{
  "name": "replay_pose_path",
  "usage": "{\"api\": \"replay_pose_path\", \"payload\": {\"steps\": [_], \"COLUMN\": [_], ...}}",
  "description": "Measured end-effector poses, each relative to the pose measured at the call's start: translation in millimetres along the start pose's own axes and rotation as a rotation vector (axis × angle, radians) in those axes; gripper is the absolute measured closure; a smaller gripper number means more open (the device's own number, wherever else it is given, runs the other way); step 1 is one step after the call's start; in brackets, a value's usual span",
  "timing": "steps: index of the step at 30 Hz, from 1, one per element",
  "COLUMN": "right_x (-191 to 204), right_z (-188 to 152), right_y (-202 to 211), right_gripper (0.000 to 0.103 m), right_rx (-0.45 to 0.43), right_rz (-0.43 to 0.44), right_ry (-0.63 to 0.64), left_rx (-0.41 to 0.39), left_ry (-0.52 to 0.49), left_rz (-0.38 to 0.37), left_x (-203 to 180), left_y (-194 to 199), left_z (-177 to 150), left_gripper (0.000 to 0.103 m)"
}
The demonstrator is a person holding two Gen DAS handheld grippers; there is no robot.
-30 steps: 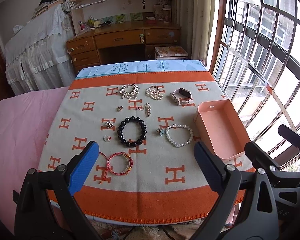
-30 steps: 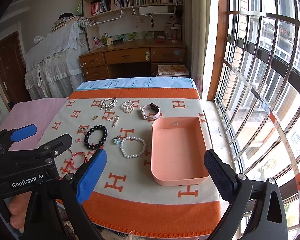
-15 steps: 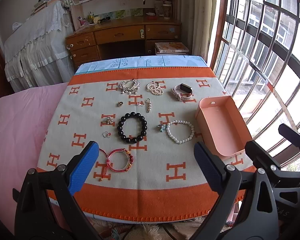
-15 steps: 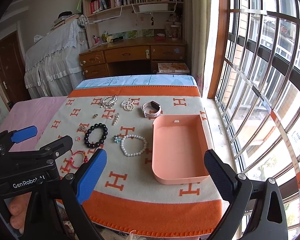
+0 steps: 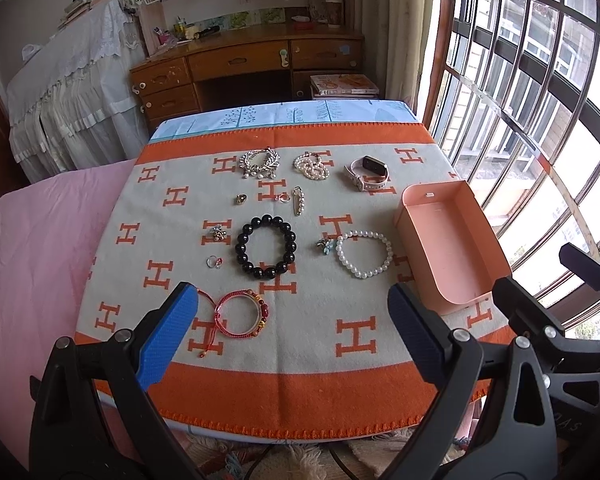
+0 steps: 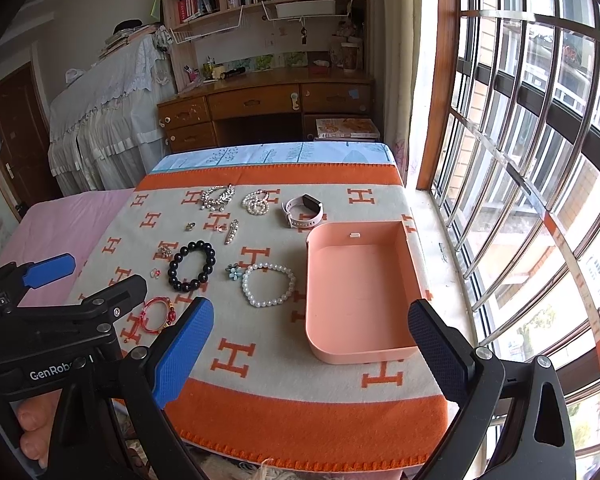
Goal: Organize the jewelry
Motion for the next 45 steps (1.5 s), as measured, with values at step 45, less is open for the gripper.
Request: {"api": "replay_pose_path", "payload": {"steps": [45], "right_x": [-12], "right_z": [101], "right_y": [-118], "right_gripper": [0.010], "right_rx": [0.070], "right_rz": [-0.030], "right_ry": [0.162], "left_rx": [0.069], "left_ry": [0.035], "left_rz": [-0.179], "left_x": [60], "left_y": [-62], "left_z": [138], "left_gripper": [0.008]}}
Point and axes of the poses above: each gripper's, at about its wrist camera, not at the fingertips, and y roughly against the way its jaws point, x to its left, z to its top, the point moved 3 cm from there along -y, roughly the way its jaws point, and after that the axes turned 10 degrees about y, right-handed, at the moved point
